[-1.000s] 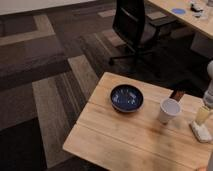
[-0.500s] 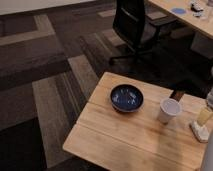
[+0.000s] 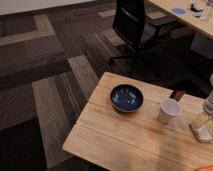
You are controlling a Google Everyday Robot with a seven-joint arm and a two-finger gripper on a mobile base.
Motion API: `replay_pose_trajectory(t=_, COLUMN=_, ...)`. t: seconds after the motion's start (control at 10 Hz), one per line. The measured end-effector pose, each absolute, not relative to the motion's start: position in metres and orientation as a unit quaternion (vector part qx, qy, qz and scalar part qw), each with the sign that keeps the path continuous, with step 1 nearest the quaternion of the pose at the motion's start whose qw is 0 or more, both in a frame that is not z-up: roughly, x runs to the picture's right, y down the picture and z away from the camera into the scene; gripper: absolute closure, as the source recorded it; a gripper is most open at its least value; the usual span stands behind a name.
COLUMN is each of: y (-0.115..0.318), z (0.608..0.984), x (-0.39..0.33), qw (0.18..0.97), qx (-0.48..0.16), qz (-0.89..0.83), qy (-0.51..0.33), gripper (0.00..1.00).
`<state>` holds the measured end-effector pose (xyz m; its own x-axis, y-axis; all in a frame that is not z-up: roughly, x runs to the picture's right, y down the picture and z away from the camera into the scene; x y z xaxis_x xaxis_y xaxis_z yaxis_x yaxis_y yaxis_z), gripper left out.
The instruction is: Place the white sponge in the ceramic bowl
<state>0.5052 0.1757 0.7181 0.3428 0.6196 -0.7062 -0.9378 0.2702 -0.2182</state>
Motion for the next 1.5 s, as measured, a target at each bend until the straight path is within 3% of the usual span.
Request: replay_pose_trajectory(t=1.5, y=0.210, z=0.753, x=0.521, qw=0.762, qx=-0.284, qz=0.505, qy=0.289, gripper=0.35)
